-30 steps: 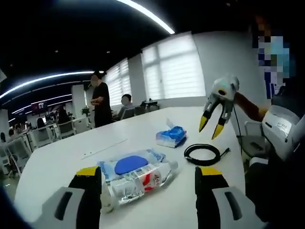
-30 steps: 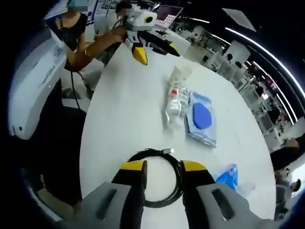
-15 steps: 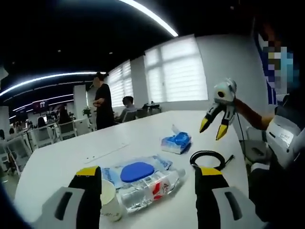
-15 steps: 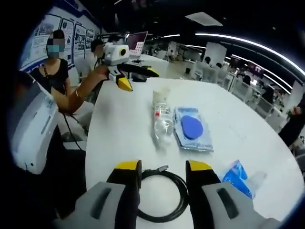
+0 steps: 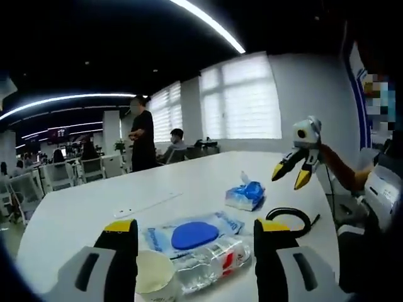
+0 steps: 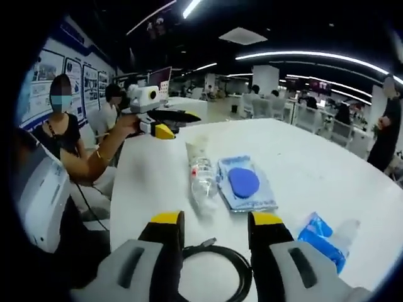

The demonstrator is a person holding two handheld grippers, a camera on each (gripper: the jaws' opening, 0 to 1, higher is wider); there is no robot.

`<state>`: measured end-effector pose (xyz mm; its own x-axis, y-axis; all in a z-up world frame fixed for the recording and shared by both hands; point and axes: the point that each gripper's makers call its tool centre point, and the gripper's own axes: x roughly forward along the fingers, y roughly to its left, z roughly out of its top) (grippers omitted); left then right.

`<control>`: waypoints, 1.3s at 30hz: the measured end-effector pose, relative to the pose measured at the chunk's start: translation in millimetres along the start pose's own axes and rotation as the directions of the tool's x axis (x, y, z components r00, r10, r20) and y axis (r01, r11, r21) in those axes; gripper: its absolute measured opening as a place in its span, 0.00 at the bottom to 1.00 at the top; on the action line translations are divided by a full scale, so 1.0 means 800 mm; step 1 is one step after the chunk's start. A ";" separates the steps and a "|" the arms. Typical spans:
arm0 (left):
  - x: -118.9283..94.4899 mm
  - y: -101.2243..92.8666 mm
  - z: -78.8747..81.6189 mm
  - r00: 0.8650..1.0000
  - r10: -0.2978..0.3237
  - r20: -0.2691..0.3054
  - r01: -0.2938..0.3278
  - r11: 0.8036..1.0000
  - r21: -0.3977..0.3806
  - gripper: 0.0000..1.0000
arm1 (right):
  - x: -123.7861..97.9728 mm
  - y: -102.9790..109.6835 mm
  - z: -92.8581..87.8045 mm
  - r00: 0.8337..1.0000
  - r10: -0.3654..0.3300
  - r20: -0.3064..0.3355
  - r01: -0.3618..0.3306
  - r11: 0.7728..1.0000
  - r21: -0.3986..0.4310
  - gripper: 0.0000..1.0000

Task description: Arrange the tabletop items into an orderly group along one side of the table until the central work area is clear of visible clutter.

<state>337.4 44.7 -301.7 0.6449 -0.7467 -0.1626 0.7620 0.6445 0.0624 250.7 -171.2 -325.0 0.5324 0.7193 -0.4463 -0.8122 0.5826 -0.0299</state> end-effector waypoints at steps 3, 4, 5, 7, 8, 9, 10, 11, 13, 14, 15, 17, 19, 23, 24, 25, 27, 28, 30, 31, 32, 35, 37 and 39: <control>0.006 0.012 0.000 1.000 0.009 -0.013 -0.009 1.000 -0.007 0.72 | -0.002 -0.006 0.003 1.000 -0.022 0.020 0.021 0.999 0.024 0.38; 0.009 0.018 -0.002 1.000 0.014 -0.026 -0.014 1.000 -0.002 0.72 | -0.002 -0.007 0.004 0.999 -0.028 0.023 0.028 0.999 0.027 0.38; 0.012 0.027 -0.005 0.998 0.027 -0.049 -0.027 1.000 -0.004 0.72 | -0.002 -0.009 0.005 0.999 -0.037 0.024 0.037 0.999 0.027 0.38; 0.017 0.033 -0.006 0.998 0.033 -0.062 -0.033 0.999 -0.001 0.71 | -0.002 -0.010 0.005 0.999 -0.050 0.020 0.050 0.999 0.017 0.38; 0.022 0.038 -0.006 0.997 0.031 -0.073 -0.030 1.000 0.008 0.70 | -0.001 -0.010 0.005 0.998 -0.056 0.019 0.056 0.998 0.015 0.38; 0.024 0.041 -0.006 0.996 0.033 -0.083 -0.032 0.999 0.009 0.70 | 0.000 -0.011 0.006 0.998 -0.058 0.021 0.058 0.998 0.013 0.38; 0.027 0.044 -0.007 0.995 0.036 -0.092 -0.035 0.999 0.010 0.70 | 0.001 -0.010 0.007 0.998 -0.056 0.023 0.055 0.998 0.015 0.38; 0.028 0.045 -0.007 0.995 0.037 -0.095 -0.036 0.999 0.013 0.70 | 0.002 -0.009 0.008 0.998 -0.054 0.023 0.054 0.998 0.016 0.38; 0.031 0.047 -0.007 0.994 0.036 -0.101 -0.034 0.999 0.017 0.65 | 0.004 -0.009 0.009 0.998 -0.052 0.024 0.052 0.998 0.018 0.38; 0.033 0.048 -0.007 0.994 0.035 -0.105 -0.033 0.999 0.019 0.61 | 0.005 -0.008 0.009 0.998 -0.051 0.024 0.051 0.999 0.018 0.38; 0.035 0.049 -0.007 0.994 0.034 -0.108 -0.032 0.999 0.021 0.58 | 0.005 -0.008 0.009 0.998 -0.050 0.024 0.050 0.999 0.018 0.38; 0.046 0.054 -0.009 0.992 0.011 -0.129 -0.009 1.000 0.023 0.58 | 0.011 -0.010 0.009 0.998 -0.060 0.016 0.060 0.998 0.013 0.38; 0.051 0.057 -0.012 0.989 0.008 -0.144 -0.005 1.000 0.017 0.58 | 0.013 -0.016 0.006 0.997 -0.080 -0.002 0.080 0.997 -0.006 0.38; 0.061 0.069 -0.025 0.979 -0.007 -0.205 0.007 1.000 0.003 0.54 | 0.019 -0.020 0.000 0.996 -0.085 -0.018 0.085 0.996 0.001 0.38; 0.064 0.075 -0.026 0.976 0.003 -0.216 -0.006 1.000 -0.014 0.54 | 0.021 -0.021 -0.001 0.996 -0.082 -0.020 0.082 0.997 0.006 0.38; 0.065 0.078 -0.026 0.976 0.005 -0.218 -0.009 1.000 -0.017 0.54 | 0.022 -0.021 -0.002 0.996 -0.082 -0.021 0.082 0.997 0.008 0.38; 0.068 0.085 -0.025 0.974 0.011 -0.225 -0.018 0.999 -0.029 0.54 | 0.026 -0.022 -0.004 0.997 -0.079 -0.026 0.079 0.997 0.006 0.37; 0.071 0.088 -0.024 0.973 0.012 -0.229 -0.020 0.999 -0.033 0.54 | 0.028 -0.023 -0.005 0.996 -0.080 -0.027 0.080 0.997 0.008 0.37; 0.067 0.099 -0.028 0.970 0.003 -0.243 -0.015 0.999 -0.050 0.54 | 0.031 -0.024 -0.005 0.996 -0.082 -0.023 0.082 0.997 0.011 0.36; 0.072 0.100 -0.029 0.968 0.001 -0.252 -0.016 0.998 -0.058 0.53 | 0.034 -0.025 -0.005 0.996 -0.087 -0.021 0.087 0.996 0.011 0.35; 0.074 0.101 -0.030 0.967 0.000 -0.256 -0.017 0.998 -0.063 0.52 | 0.037 -0.027 -0.005 0.996 -0.092 -0.017 0.093 0.996 0.012 0.34; 0.085 0.101 -0.034 0.962 -0.005 -0.273 -0.020 0.996 -0.088 0.52 | 0.045 -0.029 -0.006 0.994 -0.105 -0.006 0.105 0.994 0.010 0.33; 0.090 0.101 -0.037 0.960 -0.007 -0.282 -0.020 0.995 -0.093 0.52 | 0.052 -0.030 -0.010 0.995 -0.103 -0.007 0.103 0.994 0.023 0.34; 0.090 0.101 -0.037 0.959 -0.007 -0.283 -0.020 0.995 -0.093 0.51 | 0.053 -0.030 -0.010 0.995 -0.102 -0.007 0.102 0.994 0.026 0.34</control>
<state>443.7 47.5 -337.9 0.5964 -0.6745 -0.4350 0.7405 0.6715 -0.0260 290.6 -157.9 -350.1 0.6111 0.6534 -0.4467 -0.7469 0.6628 -0.0524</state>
